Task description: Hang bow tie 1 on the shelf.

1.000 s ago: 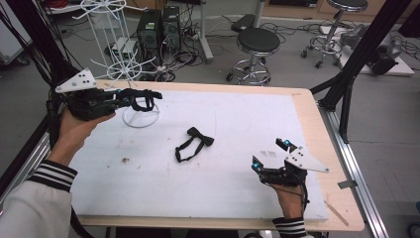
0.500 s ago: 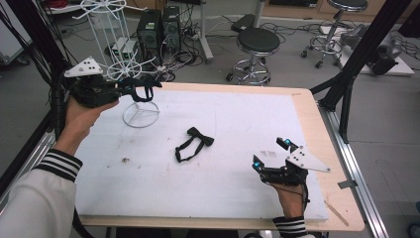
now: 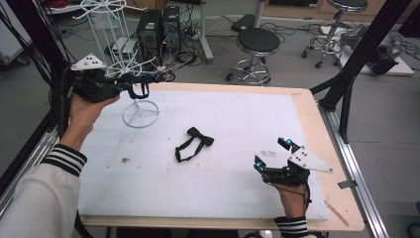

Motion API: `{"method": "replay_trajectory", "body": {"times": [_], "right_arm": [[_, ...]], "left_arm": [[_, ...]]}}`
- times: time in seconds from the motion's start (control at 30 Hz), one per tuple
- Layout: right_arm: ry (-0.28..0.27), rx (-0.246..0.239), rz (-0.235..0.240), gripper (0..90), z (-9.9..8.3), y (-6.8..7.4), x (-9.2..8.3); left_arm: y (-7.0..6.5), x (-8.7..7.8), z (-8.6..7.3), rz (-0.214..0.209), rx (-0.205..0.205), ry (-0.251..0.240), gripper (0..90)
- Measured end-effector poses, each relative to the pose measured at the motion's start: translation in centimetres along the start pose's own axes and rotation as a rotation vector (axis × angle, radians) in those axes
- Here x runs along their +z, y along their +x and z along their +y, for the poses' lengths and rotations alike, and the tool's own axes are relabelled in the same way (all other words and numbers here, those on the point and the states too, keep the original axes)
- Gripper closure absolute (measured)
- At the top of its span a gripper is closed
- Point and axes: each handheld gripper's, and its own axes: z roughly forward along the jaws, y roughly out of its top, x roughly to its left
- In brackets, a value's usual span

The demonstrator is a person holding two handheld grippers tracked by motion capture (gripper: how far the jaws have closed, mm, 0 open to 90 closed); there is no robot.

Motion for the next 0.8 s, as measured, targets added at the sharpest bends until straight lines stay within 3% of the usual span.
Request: {"method": "replay_trajectory", "body": {"times": [0.23,0.5,0.57,0.63,0.7,0.8], "right_arm": [[0.000,0.007,0.000,0.8,-0.02,-0.07,-0.13],[-0.002,0.004,0.003,0.8,-0.01,-0.08,-0.11],[-0.001,0.009,0.002,0.8,-0.02,-0.06,-0.16],[-0.001,0.009,0.003,0.8,-0.02,-0.06,-0.18],[-0.006,0.005,0.004,0.8,-0.01,-0.11,-0.20],[-0.009,0.006,0.004,0.8,-0.01,-0.13,-0.24]], "left_arm": [[0.08,0.29,0.22,0.040,-0.010,0.029,78.1],[0.17,0.57,0.46,0.084,-0.042,0.023,71.1],[0.16,0.62,0.49,0.099,-0.047,0.011,61.6],[0.18,0.61,0.52,0.103,-0.061,-0.011,44.7],[0.08,0.47,0.62,0.124,-0.040,-0.054,29.3],[-0.05,0.16,0.73,0.111,-0.026,-0.091,18.4]]}}
